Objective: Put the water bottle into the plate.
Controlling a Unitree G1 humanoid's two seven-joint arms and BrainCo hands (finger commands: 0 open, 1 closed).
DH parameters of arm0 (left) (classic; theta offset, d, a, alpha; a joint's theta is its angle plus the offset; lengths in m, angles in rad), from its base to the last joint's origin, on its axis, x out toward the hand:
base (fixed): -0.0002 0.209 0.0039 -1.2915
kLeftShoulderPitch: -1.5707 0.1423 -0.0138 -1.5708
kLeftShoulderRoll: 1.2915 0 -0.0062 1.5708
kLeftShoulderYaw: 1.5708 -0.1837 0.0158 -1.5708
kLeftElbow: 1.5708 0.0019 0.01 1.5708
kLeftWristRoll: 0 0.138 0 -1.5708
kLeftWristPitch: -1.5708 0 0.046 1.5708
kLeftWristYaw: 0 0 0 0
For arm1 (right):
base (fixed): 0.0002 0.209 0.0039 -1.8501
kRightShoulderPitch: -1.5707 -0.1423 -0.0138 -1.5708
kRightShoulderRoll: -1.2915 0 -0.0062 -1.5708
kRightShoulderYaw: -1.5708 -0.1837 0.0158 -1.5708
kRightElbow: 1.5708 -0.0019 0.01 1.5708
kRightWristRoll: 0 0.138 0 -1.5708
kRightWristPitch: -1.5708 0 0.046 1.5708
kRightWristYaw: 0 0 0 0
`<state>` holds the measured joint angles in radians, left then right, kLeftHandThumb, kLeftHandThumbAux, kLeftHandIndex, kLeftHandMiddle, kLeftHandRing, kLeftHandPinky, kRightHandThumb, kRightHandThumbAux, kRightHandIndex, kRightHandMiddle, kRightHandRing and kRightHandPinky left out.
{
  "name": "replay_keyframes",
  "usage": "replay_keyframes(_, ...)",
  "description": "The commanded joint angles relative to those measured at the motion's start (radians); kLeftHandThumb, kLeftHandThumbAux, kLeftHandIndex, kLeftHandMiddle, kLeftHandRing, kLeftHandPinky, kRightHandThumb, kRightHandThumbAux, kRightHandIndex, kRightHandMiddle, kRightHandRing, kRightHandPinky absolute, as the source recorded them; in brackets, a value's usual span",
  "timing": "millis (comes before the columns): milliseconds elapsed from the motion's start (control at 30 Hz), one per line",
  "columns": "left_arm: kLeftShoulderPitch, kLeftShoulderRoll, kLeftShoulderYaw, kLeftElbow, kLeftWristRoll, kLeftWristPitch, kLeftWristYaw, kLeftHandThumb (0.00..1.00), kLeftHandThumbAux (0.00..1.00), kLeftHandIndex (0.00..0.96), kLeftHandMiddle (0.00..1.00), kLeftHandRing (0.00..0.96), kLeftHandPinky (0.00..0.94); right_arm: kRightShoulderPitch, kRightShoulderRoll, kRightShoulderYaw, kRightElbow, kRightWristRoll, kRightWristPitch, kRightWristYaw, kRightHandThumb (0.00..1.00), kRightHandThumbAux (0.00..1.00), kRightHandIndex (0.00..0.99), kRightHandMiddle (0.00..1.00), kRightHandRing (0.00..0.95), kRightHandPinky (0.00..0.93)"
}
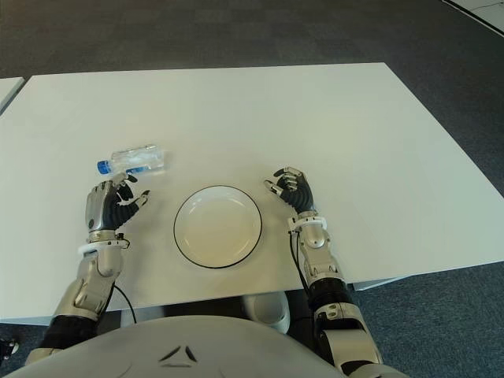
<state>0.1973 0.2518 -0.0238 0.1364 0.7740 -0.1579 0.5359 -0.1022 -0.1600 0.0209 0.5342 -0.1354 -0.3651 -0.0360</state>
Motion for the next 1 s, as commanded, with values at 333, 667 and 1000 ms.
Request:
replay_keyframes(333, -0.047, 0.074, -0.038, -0.010, 0.086, 0.080, 0.053, 0.708, 0.716, 0.429, 0.701, 0.696, 0.682, 0.015, 0.012, 0.004, 0.047, 0.008, 0.030, 0.015, 0.711, 0.728, 0.435, 0.684, 0.682, 0.682)
replay_keyframes(667, -0.113, 0.112, -0.033, 0.022, 0.087, 0.126, 0.061, 0.709, 0.716, 0.430, 0.704, 0.700, 0.688, 0.017, 0.018, -0.004, 0.033, 0.017, 0.039, 0.015, 0.710, 0.728, 0.436, 0.696, 0.696, 0.710)
replay_keyframes(1000, -0.220, 0.150, -0.054, 0.134, 0.088, 0.158, 0.086, 0.813, 0.683, 0.418, 0.523, 0.545, 0.543, 0.019, 0.018, 0.002, 0.031, -0.002, 0.028, 0.001, 0.711, 0.728, 0.435, 0.694, 0.692, 0.676)
